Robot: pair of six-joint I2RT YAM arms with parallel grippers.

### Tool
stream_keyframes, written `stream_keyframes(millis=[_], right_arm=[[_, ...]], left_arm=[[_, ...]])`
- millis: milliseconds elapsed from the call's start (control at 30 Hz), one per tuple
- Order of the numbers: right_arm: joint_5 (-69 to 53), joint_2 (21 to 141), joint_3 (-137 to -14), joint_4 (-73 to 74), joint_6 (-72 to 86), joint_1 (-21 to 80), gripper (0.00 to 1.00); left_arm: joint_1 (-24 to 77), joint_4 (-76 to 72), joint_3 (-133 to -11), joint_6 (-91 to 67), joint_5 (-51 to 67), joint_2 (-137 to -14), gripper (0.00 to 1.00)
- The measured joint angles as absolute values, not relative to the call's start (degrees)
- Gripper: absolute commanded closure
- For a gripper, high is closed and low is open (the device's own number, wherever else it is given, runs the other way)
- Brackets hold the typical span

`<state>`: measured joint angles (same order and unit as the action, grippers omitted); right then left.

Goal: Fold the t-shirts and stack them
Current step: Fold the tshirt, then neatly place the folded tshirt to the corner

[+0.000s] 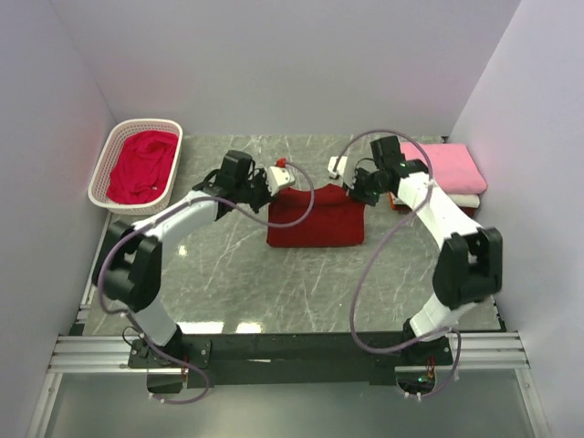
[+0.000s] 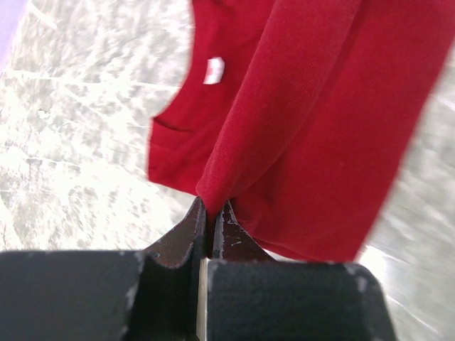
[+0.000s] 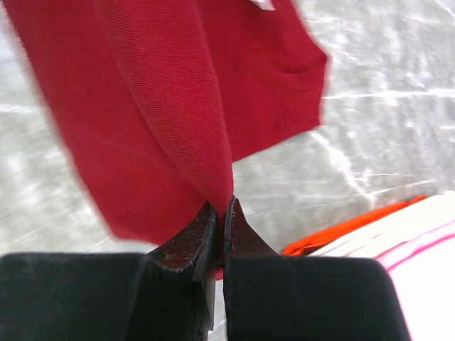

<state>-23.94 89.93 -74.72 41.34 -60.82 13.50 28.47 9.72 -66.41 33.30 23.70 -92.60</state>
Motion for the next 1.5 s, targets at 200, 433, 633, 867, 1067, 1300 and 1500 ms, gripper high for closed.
stream_keyframes(millis=[200,433,633,867,1067,1300,1500], right_arm=[[-22.39,103.20,-86.72,39.53,-57.84,12.25,1.00],[-21.28,112.38,-94.08,38.09,-55.00,11.81,1.00],[-19.75,117.03,-97.32,36.49,-51.68,11.81,0.86],[-12.86,119.37,-99.39,31.33,-42.74,11.70,0.24],[-13.89,116.97,-98.08,28.23,-27.64,9.37,0.24],[-25.15,112.60,-90.83,31.03,-12.32,5.89,0.23],[-24.75,115.63,-89.19,31.73,-0.69,6.52,0.21]], left_arm=[[24.38,7.73,-74.13,33.26,25.52,-103.74,1.00],[22.31,5.58,-78.50,31.88,25.58,-111.48,1.00],[21.93,4.60,-81.10,29.98,24.53,-115.15,0.95],[21.63,6.02,-85.76,22.59,17.45,-117.14,0.01],[21.12,8.56,-86.46,11.03,6.61,-110.37,0.01],[20.75,6.52,-76.84,-4.14,16.62,-90.28,0.10],[21.50,2.79,-70.48,-14.22,27.35,-93.49,0.28]])
